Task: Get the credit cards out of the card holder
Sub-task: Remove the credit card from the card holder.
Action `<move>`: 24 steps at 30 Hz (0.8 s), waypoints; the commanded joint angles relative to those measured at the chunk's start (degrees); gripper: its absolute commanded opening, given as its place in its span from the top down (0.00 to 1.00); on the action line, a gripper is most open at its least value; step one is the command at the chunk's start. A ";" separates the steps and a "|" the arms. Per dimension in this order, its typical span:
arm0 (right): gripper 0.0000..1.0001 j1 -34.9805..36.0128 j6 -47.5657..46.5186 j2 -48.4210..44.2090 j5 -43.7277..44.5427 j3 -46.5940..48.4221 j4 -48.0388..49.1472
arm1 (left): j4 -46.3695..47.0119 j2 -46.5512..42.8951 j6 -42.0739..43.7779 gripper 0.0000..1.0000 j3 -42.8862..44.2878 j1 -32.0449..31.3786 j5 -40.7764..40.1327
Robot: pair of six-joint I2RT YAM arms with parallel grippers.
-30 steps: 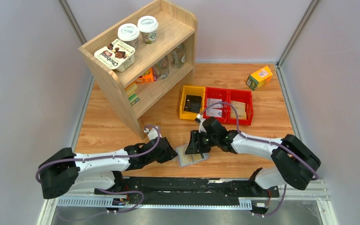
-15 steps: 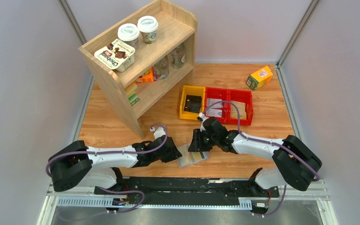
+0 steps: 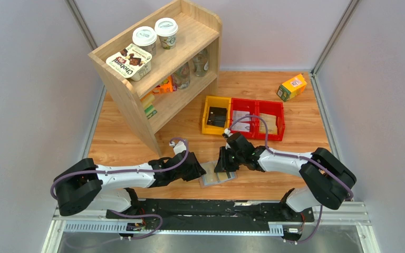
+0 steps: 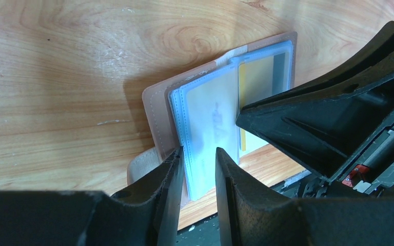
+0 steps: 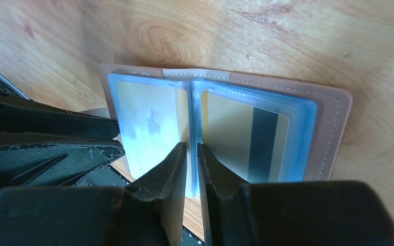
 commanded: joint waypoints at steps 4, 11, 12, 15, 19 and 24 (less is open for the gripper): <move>0.80 -0.76 0.21 0.87 1.07 -0.34 -0.41 | -1.57 -1.17 1.32 0.63 3.97 0.15 -2.05; 0.80 -0.93 0.21 1.04 0.72 -0.43 -0.06 | -5.88 -3.45 4.05 0.63 6.87 0.15 -4.42; 0.80 -0.93 0.21 1.13 0.72 -0.34 -0.15 | -6.40 -3.45 4.23 0.63 7.14 0.15 -4.86; 0.80 -0.93 0.21 1.31 0.63 -0.25 -0.06 | -6.41 -3.19 4.31 0.63 7.23 0.15 -5.04; 0.80 -1.02 0.21 1.40 0.55 -0.34 -0.06 | -6.59 -2.31 4.23 0.63 7.40 0.15 -5.04; 0.80 -1.02 0.21 1.66 0.37 -0.25 0.12 | -5.44 -0.03 4.23 0.62 7.14 0.32 -5.13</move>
